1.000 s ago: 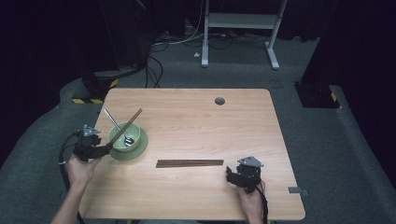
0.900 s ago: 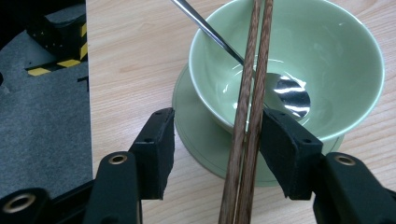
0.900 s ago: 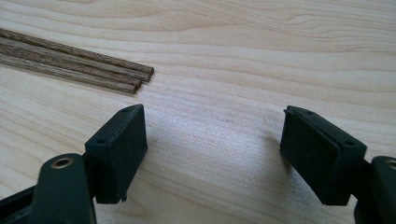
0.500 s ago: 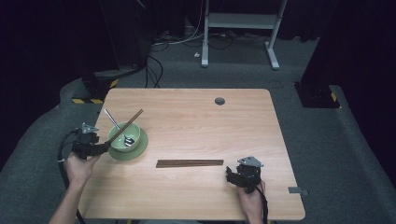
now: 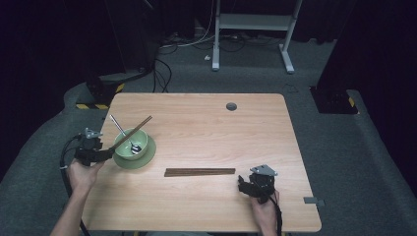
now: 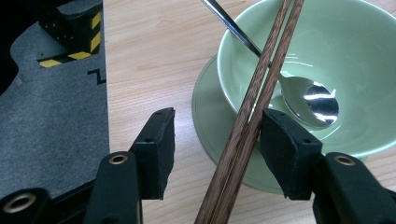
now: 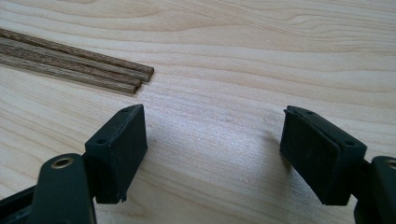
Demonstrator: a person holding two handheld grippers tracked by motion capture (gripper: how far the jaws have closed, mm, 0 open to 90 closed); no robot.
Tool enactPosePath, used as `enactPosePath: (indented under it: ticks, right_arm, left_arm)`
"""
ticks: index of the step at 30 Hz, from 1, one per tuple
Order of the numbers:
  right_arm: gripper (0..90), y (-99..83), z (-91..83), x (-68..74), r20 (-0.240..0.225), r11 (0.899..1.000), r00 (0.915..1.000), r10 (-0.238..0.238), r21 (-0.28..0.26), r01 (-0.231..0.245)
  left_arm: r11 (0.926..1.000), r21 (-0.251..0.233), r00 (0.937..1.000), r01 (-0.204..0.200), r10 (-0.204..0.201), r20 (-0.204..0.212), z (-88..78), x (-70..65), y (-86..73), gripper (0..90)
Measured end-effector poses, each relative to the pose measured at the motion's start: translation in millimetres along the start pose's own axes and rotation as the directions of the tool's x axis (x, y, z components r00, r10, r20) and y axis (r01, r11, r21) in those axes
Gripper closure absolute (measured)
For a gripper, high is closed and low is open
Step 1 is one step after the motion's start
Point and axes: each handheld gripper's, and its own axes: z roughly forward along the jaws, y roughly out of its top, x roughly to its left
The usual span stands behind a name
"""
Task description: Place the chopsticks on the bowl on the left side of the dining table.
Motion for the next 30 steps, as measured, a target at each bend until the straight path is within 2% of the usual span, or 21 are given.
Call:
enactPosePath:
  ticks: [15, 30]
  right_arm:
    - [22.1, 0.0, 0.0, 0.1, 0.0, 1.0, 1.0, 0.001, 0.0, -0.001]
    - [22.1, 0.0, 0.0, 0.1, 0.0, 1.0, 1.0, 0.001, 0.0, -0.001]
  left_arm:
    - [0.9999, 0.013, 0.9999, 0.003, -0.003, -0.016, 3.2, 1.3, 8.3, 45.8]
    - [0.9987, 0.033, 0.9985, 0.039, -0.038, -0.039, 11.9, 7.5, 11.9, 45.5]
